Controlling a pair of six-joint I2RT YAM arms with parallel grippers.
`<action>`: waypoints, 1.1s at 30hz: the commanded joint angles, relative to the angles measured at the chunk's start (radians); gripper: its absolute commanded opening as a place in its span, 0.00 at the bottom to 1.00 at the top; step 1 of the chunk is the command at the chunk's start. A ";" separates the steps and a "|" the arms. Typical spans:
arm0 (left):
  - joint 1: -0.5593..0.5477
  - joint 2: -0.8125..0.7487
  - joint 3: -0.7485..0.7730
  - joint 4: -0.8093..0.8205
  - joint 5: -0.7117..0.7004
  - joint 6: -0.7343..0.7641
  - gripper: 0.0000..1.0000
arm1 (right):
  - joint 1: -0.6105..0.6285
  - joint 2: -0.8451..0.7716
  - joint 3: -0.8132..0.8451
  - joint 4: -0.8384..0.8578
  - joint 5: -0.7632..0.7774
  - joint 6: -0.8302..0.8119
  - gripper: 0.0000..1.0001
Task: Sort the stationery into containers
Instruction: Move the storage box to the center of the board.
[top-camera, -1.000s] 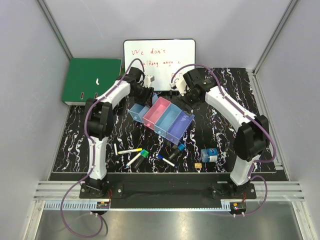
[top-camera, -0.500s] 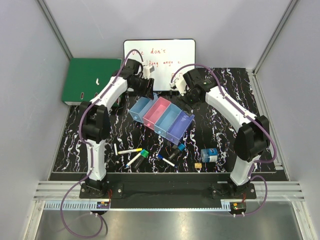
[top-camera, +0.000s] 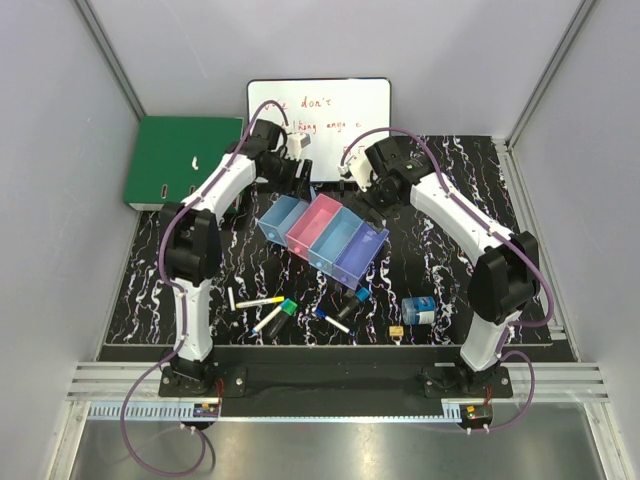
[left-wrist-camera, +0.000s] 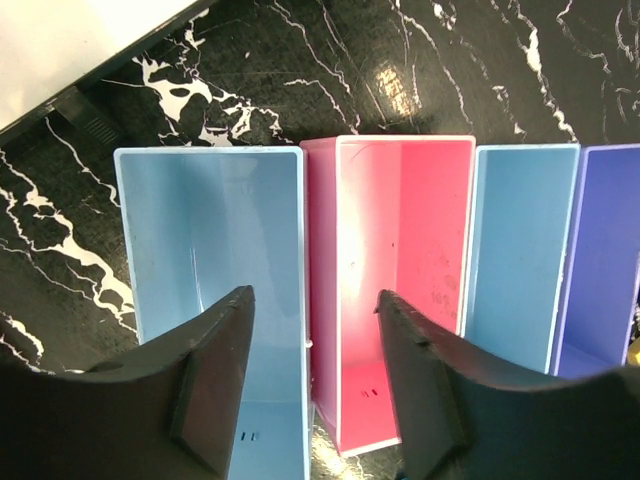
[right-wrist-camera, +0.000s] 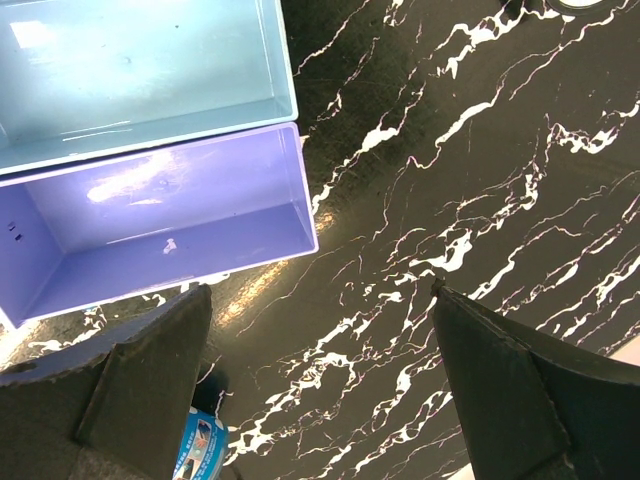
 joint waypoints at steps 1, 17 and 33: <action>-0.006 0.010 -0.002 0.015 0.044 0.017 0.76 | 0.012 -0.047 0.016 0.020 0.023 -0.008 1.00; -0.062 0.024 -0.139 0.027 -0.049 0.058 0.82 | 0.014 -0.044 0.027 0.023 0.026 -0.008 1.00; -0.088 0.032 -0.251 0.119 -0.185 0.029 0.41 | 0.014 -0.050 0.031 0.025 0.023 0.000 1.00</action>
